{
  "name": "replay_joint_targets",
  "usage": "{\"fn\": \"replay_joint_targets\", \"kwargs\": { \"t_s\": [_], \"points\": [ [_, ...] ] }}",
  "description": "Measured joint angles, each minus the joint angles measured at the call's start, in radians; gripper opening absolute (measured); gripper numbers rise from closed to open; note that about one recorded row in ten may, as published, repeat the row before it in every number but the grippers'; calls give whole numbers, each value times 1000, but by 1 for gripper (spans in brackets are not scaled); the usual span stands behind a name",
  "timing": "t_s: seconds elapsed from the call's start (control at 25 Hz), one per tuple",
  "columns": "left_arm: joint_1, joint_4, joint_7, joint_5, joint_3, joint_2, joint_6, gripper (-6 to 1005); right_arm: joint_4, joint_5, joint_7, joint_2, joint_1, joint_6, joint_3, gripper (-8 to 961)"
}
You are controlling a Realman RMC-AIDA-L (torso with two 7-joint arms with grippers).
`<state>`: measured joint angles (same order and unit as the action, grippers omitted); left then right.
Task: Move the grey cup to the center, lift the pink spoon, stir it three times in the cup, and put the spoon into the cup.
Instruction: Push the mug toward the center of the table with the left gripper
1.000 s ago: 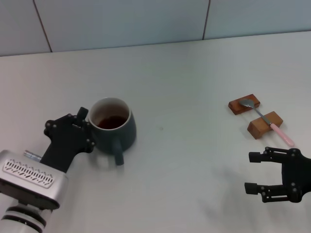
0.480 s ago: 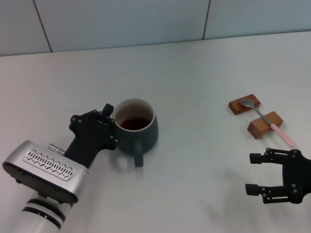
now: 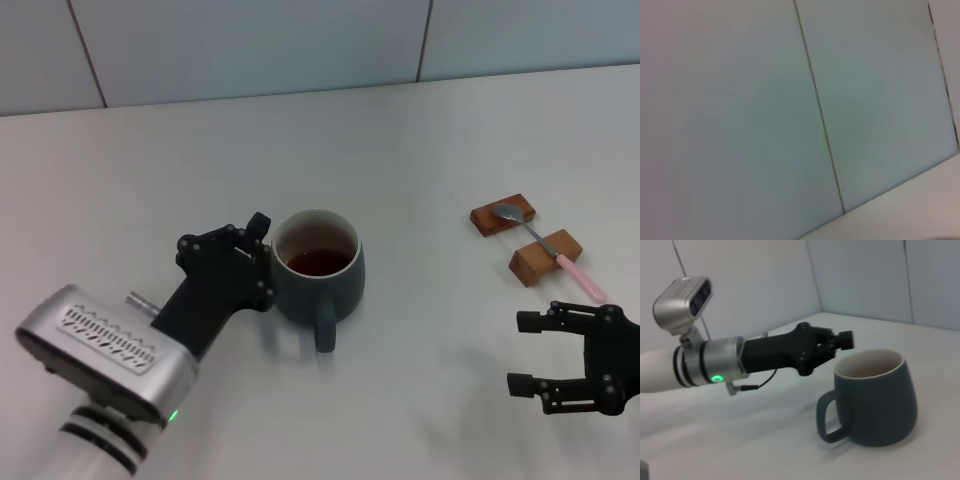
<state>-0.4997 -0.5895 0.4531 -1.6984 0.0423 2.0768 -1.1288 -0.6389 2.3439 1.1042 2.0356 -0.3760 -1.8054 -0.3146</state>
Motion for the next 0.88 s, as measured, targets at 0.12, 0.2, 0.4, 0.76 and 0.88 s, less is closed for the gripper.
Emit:
{"fn": "replay_joint_targets", "kwargs": {
  "t_s": [0.12, 0.2, 0.4, 0.76, 0.88],
  "points": [
    [22, 42, -111, -71, 2, -11, -17, -2, 5, -20, -5, 0, 7, 0, 37, 806],
    [38, 96, -218, -145, 0, -15, -44, 9, 12, -50, -13, 2, 14, 0, 79, 805],
    [76, 265, -483, -394, -6, -18, -181, 37, 26, -166, -14, 11, 43, 0, 162, 803],
    [75, 530, -872, -661, -7, -21, -358, 407, 98, -263, 48, 7, 78, 3, 304, 800],
    [79, 558, -886, -675, -6, -16, -389, 519, 99, -263, 55, 10, 86, 3, 329, 799]
  ]
}}
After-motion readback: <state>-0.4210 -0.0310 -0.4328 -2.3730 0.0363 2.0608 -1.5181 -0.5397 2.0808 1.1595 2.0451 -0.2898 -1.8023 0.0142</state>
